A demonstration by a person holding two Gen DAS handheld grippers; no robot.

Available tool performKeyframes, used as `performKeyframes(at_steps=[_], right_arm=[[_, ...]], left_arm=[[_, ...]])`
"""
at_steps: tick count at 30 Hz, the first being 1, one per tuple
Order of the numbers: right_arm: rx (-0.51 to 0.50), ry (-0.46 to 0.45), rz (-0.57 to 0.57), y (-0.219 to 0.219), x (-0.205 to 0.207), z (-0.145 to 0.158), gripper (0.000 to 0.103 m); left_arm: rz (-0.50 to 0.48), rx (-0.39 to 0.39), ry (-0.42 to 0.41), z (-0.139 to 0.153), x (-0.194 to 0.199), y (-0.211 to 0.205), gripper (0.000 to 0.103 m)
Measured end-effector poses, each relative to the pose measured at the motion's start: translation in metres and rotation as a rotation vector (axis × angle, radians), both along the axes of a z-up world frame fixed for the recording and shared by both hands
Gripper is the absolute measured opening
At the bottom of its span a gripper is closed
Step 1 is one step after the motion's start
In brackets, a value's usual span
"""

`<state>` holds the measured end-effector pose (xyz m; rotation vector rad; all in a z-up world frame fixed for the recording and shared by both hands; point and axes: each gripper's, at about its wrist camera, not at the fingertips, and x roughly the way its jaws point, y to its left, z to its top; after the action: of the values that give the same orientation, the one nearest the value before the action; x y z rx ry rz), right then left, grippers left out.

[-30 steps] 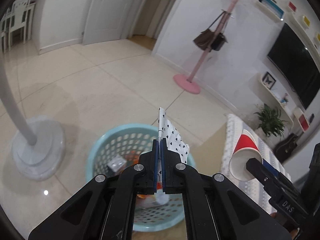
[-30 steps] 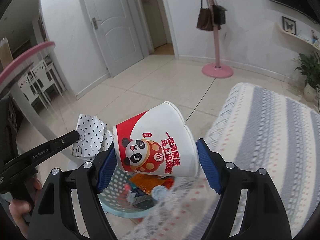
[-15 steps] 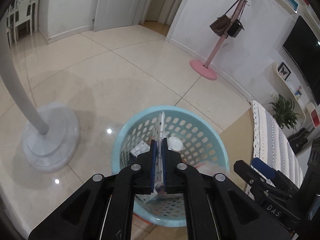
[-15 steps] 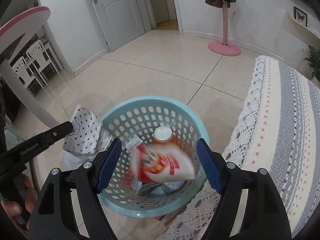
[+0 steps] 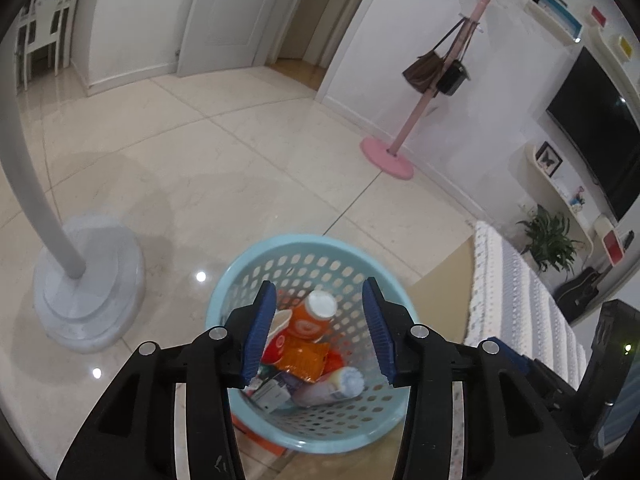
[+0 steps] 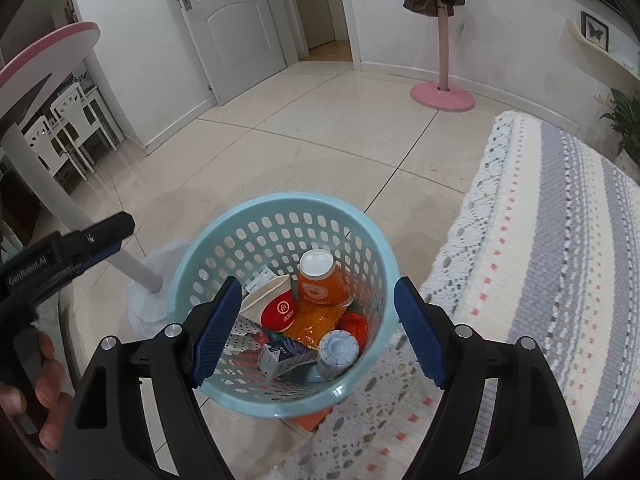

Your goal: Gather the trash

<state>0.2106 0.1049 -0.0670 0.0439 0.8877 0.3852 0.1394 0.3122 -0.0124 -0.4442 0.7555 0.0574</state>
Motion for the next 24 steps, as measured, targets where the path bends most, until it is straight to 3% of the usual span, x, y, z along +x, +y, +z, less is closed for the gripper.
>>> performKeyframes(at_steps=[6,12,17,24], right_arm=[[-0.004,-0.049,-0.001,-0.020,-0.023,0.033,0.075],[-0.006,-0.126,-0.033,-0.063,-0.066,0.078,0.075],[-0.058,-0.233,-0.082,-0.101,-0.115,0.105,0.075],[-0.061,-0.368,-0.162,-0.145,-0.180,0.108,0.076]], left_arm=[[-0.018,0.067,-0.100,0.044,-0.014,-0.022,0.044],[-0.088,0.153,-0.196,0.089,-0.048,-0.064,0.060],[-0.086,0.147,-0.225,0.091,-0.089,-0.093,0.074],[-0.123,0.157,-0.210,0.074,-0.132,-0.146,0.079]])
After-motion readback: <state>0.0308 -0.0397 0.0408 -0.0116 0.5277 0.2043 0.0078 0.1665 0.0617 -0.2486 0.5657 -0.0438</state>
